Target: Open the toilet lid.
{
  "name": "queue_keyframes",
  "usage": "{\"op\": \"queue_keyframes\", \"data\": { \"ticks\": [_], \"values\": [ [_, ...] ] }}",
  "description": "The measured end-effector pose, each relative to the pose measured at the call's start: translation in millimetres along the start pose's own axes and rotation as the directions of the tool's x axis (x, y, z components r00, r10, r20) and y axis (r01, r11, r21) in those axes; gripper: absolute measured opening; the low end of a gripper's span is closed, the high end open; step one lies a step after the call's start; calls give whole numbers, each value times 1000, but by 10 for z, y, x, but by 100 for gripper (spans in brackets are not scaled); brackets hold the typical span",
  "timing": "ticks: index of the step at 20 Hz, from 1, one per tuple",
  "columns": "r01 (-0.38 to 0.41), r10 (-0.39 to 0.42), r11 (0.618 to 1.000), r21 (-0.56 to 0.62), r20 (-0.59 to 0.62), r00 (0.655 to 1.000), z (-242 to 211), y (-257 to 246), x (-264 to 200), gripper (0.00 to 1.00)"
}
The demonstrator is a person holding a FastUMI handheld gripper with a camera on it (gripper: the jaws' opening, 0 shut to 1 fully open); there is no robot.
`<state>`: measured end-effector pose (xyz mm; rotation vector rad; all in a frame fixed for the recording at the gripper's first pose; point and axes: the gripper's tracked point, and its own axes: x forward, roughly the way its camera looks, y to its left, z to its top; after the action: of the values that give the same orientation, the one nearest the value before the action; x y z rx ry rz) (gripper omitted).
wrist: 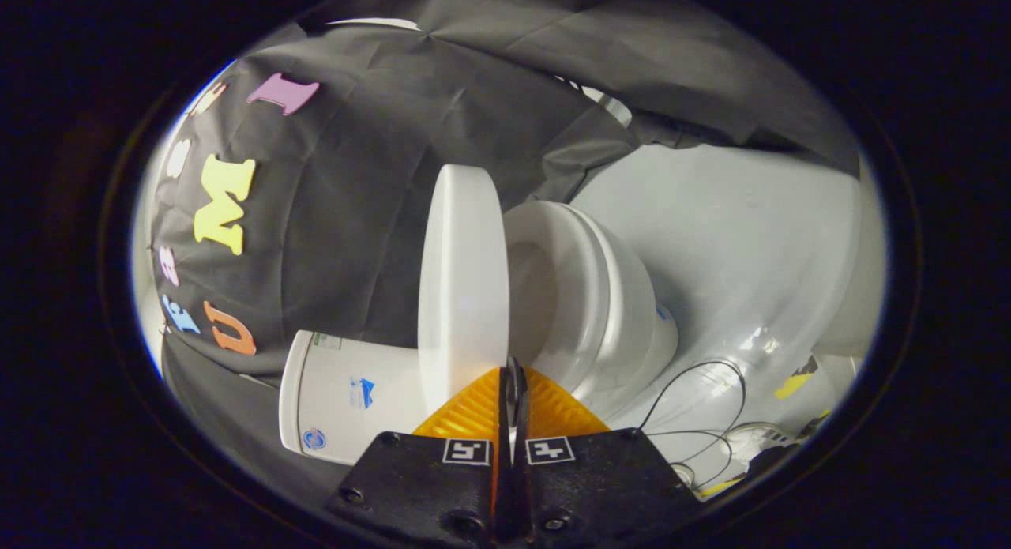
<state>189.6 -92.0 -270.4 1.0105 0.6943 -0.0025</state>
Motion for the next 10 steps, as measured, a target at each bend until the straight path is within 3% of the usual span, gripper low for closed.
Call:
{"op": "queue_keyframes", "data": {
  "ticks": [10],
  "values": [
    [-24, 25, 999, -21, 20, 999, -3, 230, -85, 4]
  ]
}}
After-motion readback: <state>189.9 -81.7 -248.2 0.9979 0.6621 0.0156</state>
